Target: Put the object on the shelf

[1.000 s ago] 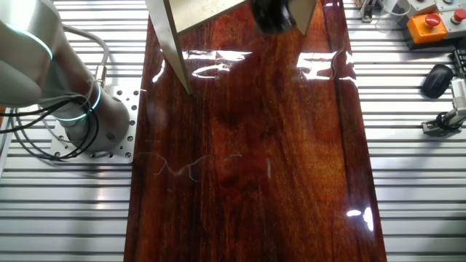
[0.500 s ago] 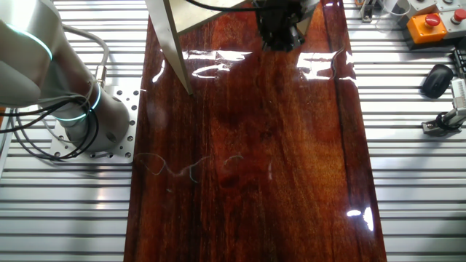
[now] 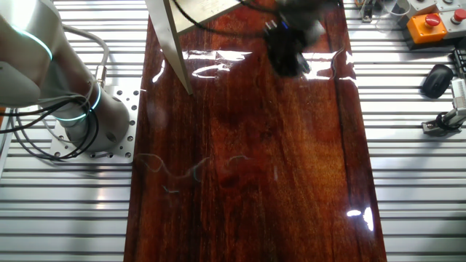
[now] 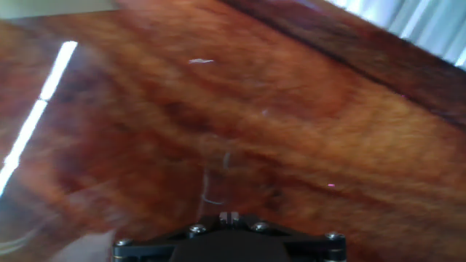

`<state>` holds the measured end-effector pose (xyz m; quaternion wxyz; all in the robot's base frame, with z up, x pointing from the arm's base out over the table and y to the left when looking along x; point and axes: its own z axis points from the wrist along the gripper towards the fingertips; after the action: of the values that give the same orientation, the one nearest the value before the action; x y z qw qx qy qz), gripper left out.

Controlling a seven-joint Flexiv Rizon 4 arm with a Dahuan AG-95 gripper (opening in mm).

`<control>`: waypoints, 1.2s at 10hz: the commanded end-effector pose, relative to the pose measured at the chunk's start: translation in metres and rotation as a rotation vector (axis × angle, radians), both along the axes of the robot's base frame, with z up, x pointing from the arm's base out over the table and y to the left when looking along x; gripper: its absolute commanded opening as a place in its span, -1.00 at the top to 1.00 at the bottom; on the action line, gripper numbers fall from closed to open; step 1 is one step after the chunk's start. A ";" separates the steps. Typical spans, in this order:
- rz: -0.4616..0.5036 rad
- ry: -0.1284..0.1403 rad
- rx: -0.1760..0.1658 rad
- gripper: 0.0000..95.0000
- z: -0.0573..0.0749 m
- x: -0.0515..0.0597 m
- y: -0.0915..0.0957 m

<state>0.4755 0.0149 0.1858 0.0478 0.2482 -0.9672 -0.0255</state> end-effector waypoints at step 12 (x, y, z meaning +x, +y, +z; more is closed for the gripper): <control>0.017 -0.067 0.015 1.00 -0.015 -0.016 -0.006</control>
<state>0.4544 0.0201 0.1775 0.0184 0.2243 -0.9742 -0.0175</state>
